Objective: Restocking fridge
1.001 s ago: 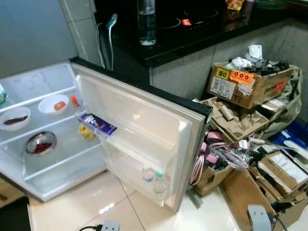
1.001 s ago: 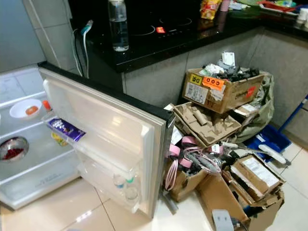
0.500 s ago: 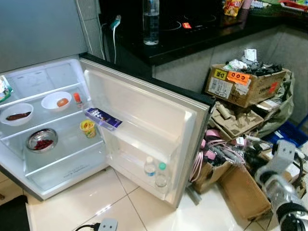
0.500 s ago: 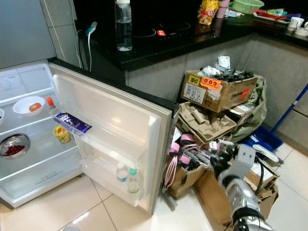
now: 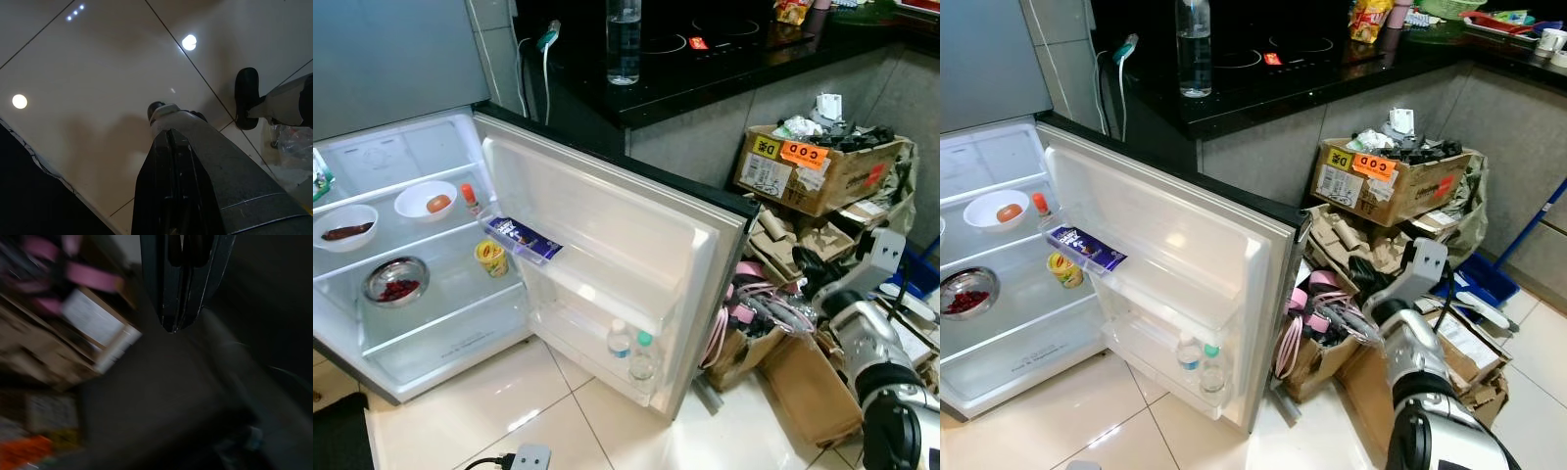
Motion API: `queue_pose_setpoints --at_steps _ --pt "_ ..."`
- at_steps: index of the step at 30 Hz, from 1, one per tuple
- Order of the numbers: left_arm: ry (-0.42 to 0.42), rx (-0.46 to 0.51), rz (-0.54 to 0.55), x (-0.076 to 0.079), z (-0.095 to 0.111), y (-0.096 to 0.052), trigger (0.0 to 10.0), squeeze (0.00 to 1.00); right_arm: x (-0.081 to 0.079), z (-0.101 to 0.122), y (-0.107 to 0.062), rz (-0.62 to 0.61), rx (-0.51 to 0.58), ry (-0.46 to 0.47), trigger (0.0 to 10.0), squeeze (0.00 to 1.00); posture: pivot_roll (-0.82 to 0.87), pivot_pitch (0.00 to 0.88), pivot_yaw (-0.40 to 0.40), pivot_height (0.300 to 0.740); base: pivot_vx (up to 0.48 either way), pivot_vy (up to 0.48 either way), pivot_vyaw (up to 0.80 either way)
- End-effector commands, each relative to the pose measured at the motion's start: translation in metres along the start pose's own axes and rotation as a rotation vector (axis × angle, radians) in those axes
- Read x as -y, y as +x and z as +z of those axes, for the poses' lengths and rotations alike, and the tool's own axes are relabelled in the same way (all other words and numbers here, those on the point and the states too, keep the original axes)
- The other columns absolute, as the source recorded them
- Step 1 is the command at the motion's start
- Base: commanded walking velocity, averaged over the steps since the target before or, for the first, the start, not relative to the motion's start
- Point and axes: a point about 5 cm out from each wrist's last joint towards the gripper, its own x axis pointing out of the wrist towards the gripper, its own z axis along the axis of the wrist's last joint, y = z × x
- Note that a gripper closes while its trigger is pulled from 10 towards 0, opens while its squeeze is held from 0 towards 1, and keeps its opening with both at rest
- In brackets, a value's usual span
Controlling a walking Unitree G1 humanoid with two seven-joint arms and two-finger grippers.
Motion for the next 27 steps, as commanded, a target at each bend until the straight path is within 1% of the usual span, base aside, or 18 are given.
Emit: queue_pose_setpoints --at_steps 1,4,5,6,11,14,15,16,17,18,19,20,21,22,24,25,26,27 --pt "-0.001 -0.063 0.020 -0.006 -0.018 -0.005 10.0 0.00 -0.017 -0.004 0.009 0.111 -0.020 0.001 10.0 0.00 -0.07 0.027 -0.037 0.740 0.000 0.000 0.00" --pt "-0.003 -0.060 0.023 -0.007 -0.016 -0.005 10.0 0.00 -0.027 -0.006 0.013 0.177 -0.033 -0.013 10.0 0.00 -0.07 0.026 -0.036 0.740 0.000 0.000 0.00" --pt "-0.004 -0.056 0.023 -0.007 -0.015 -0.004 10.0 0.00 -0.040 -0.010 0.017 0.262 -0.056 -0.036 10.0 0.00 -0.07 0.026 -0.036 0.740 0.000 0.000 0.00" --pt "-0.003 -0.055 0.023 -0.007 -0.014 -0.004 10.0 0.00 -0.044 -0.011 0.018 0.288 -0.065 -0.047 10.0 0.00 -0.07 0.026 -0.036 0.740 0.000 0.000 0.00" --pt "-0.004 -0.053 0.023 -0.007 -0.014 -0.004 10.0 0.00 -0.051 -0.015 0.019 0.338 -0.087 -0.064 10.0 0.00 -0.07 0.026 -0.036 0.740 0.000 0.000 0.00" --pt "-0.008 -0.051 0.025 -0.008 -0.013 -0.004 10.0 0.00 -0.064 -0.023 0.020 0.432 -0.126 -0.085 10.0 0.00 -0.07 0.028 -0.033 0.740 0.000 0.000 0.00" --pt "-0.008 -0.051 0.025 -0.008 -0.013 -0.004 10.0 0.00 -0.064 -0.023 0.020 0.432 -0.126 -0.085 10.0 0.00 -0.07 0.028 -0.033 0.740 0.000 0.000 0.00" --pt "-0.009 -0.050 0.026 -0.007 -0.013 -0.004 10.0 0.00 -0.068 -0.026 0.019 0.468 -0.141 -0.086 10.0 0.00 -0.07 0.032 -0.034 0.740 0.000 0.000 0.00" --pt "-0.011 -0.050 0.026 -0.007 -0.013 -0.004 10.0 0.00 -0.077 -0.031 0.018 0.541 -0.168 -0.090 10.0 0.00 -0.07 0.034 -0.035 0.740 0.000 0.000 0.00" --pt "-0.014 -0.050 0.026 -0.007 -0.014 -0.004 10.0 0.00 -0.090 -0.038 0.013 0.670 -0.209 -0.097 10.0 0.00 -0.07 0.034 -0.035 0.740 0.000 0.000 0.00" --pt "-0.014 -0.050 0.026 -0.007 -0.014 -0.004 10.0 0.00 -0.090 -0.038 0.013 0.670 -0.209 -0.097 10.0 0.00 -0.07 0.034 -0.035 0.740 0.000 0.000 0.00" --pt "-0.016 -0.051 0.026 -0.007 -0.014 -0.004 10.0 0.00 -0.114 -0.048 0.000 0.901 -0.284 -0.097 10.0 0.00 -0.07 0.035 -0.035 0.740 0.000 0.000 0.00" --pt "-0.017 -0.052 0.026 -0.007 -0.014 -0.004 10.0 0.00 -0.127 -0.050 -0.011 1.024 -0.321 -0.082 10.0 0.00 -0.08 0.035 -0.034 0.740 0.000 0.000 0.00" --pt "-0.017 -0.052 0.026 -0.007 -0.014 -0.004 10.0 0.00 -0.127 -0.050 -0.011 1.024 -0.321 -0.082 10.0 0.00 -0.08 0.035 -0.034 0.740 0.000 0.000 0.00" --pt "-0.017 -0.053 0.024 -0.006 -0.014 -0.004 10.0 0.00 -0.146 -0.049 -0.029 1.204 -0.369 -0.052 10.0 0.00 -0.08 0.035 -0.034 0.740 0.000 0.000 0.00" --pt "-0.017 -0.053 0.024 -0.006 -0.014 -0.004 10.0 0.00 -0.146 -0.049 -0.029 1.204 -0.369 -0.052 10.0 0.00 -0.08 0.035 -0.034 0.740 0.000 0.000 0.00" --pt "-0.018 -0.053 0.024 -0.006 -0.015 -0.004 10.0 0.00 -0.155 -0.048 -0.039 1.282 -0.384 -0.027 10.0 0.00 -0.08 0.035 -0.034 0.740 0.000 0.000 0.00" --pt "-0.018 -0.053 0.024 -0.006 -0.015 -0.004 10.0 0.00 -0.155 -0.048 -0.039 1.282 -0.384 -0.027 10.0 0.00 -0.08 0.035 -0.034 0.740 0.000 0.000 0.00"
